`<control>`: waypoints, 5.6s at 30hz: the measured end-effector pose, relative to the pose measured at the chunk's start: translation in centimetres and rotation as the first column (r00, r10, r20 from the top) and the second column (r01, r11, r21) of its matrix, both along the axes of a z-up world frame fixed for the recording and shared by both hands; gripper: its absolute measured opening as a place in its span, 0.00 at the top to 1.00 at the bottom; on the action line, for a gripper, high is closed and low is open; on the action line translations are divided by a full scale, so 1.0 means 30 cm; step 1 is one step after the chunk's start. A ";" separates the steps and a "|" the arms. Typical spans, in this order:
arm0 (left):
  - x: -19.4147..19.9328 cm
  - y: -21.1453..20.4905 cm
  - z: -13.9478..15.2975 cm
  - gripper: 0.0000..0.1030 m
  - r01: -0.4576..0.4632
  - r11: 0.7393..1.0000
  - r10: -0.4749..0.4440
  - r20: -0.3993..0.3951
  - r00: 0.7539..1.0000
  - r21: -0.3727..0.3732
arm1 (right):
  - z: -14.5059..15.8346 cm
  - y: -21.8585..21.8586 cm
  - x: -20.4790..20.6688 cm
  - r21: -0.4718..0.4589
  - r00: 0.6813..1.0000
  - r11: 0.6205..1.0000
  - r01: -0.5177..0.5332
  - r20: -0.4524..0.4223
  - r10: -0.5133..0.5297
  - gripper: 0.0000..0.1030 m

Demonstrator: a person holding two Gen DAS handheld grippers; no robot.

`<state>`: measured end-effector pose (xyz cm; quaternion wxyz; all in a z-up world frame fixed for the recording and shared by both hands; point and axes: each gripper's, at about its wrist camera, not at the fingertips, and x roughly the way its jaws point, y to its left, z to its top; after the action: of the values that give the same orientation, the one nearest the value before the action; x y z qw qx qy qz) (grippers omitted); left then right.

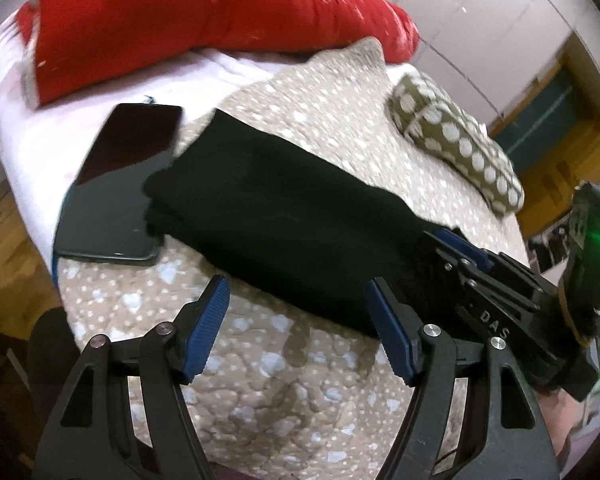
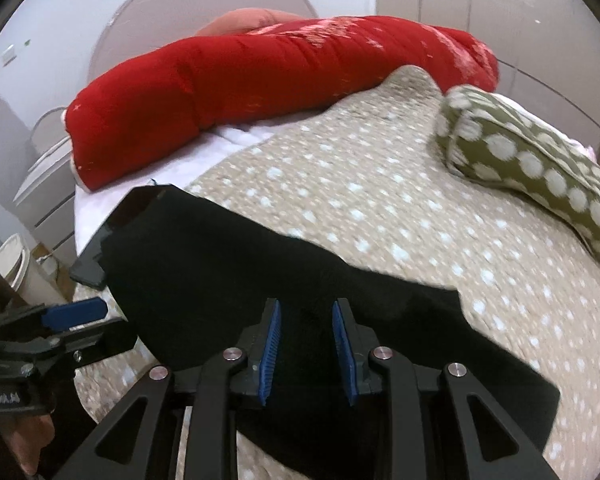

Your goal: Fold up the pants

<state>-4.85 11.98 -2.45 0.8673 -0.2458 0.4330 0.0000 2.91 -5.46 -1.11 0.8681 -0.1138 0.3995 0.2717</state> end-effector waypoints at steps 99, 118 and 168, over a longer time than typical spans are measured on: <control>0.296 -0.572 0.038 0.34 0.350 0.880 -0.378 0.024 0.926 0.321 | -0.034 -0.635 -0.022 0.221 0.936 0.909 0.353 -0.080 -0.344 0.76; 0.346 -0.584 -0.016 0.23 0.343 0.884 -0.360 -0.004 0.933 0.318 | 0.018 -0.619 -0.148 0.135 0.945 0.936 0.326 -0.034 -0.324 0.76; 0.229 -0.548 -0.033 0.17 0.339 0.904 -0.341 -0.041 0.939 0.261 | -0.035 -0.690 -0.185 0.216 0.914 0.888 0.405 -0.105 -0.391 0.57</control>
<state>2.02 -4.46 -3.43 0.8802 -0.0488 0.4626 -0.0941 -2.65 -26.17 -2.17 0.9004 0.0812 0.4051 0.1360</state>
